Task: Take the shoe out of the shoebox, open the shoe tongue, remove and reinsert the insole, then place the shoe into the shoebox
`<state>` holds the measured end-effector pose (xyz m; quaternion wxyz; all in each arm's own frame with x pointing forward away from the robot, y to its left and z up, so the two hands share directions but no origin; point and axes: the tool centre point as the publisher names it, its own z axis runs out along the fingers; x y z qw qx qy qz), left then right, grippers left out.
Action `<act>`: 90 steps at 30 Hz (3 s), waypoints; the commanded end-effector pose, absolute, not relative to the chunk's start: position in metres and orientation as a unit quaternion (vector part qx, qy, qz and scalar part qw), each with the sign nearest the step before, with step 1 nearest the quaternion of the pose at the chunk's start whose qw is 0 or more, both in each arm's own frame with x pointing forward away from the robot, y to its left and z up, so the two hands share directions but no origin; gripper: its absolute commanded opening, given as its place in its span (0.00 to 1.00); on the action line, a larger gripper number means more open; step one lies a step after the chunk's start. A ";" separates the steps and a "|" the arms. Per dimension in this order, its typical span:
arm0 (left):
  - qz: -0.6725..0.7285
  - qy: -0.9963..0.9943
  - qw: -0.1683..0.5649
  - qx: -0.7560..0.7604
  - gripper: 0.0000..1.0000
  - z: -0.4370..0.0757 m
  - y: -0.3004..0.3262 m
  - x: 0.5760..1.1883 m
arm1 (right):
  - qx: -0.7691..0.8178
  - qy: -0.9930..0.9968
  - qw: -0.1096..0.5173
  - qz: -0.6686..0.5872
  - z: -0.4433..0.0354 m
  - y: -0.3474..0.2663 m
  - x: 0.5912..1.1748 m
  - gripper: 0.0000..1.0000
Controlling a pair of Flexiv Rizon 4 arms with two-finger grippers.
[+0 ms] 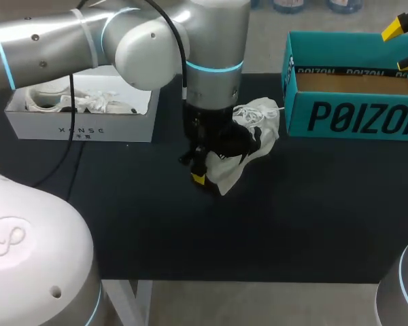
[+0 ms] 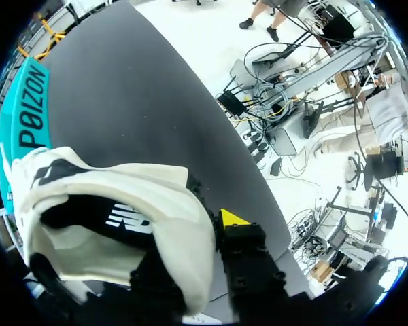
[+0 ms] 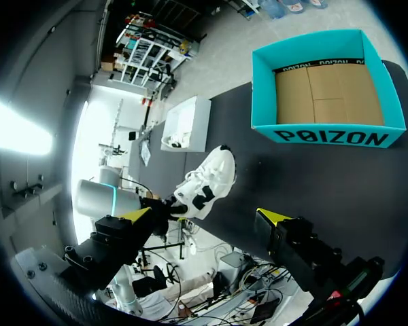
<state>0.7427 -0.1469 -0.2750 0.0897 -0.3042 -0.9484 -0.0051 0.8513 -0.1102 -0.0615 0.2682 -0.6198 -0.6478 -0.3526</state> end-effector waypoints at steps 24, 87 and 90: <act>-0.034 -0.857 0.063 -0.511 0.00 -0.226 0.055 0.851 | -0.620 -0.648 0.268 -0.351 -0.062 -0.110 0.853 1.00; -0.094 -0.765 0.048 -0.635 0.00 -0.199 0.260 1.082 | -0.620 -0.648 0.268 -0.351 -0.062 -0.110 0.853 1.00; -0.107 -0.769 0.054 -0.628 0.00 -0.201 0.264 1.086 | -0.620 -0.648 0.268 -0.351 -0.062 -0.110 0.853 1.00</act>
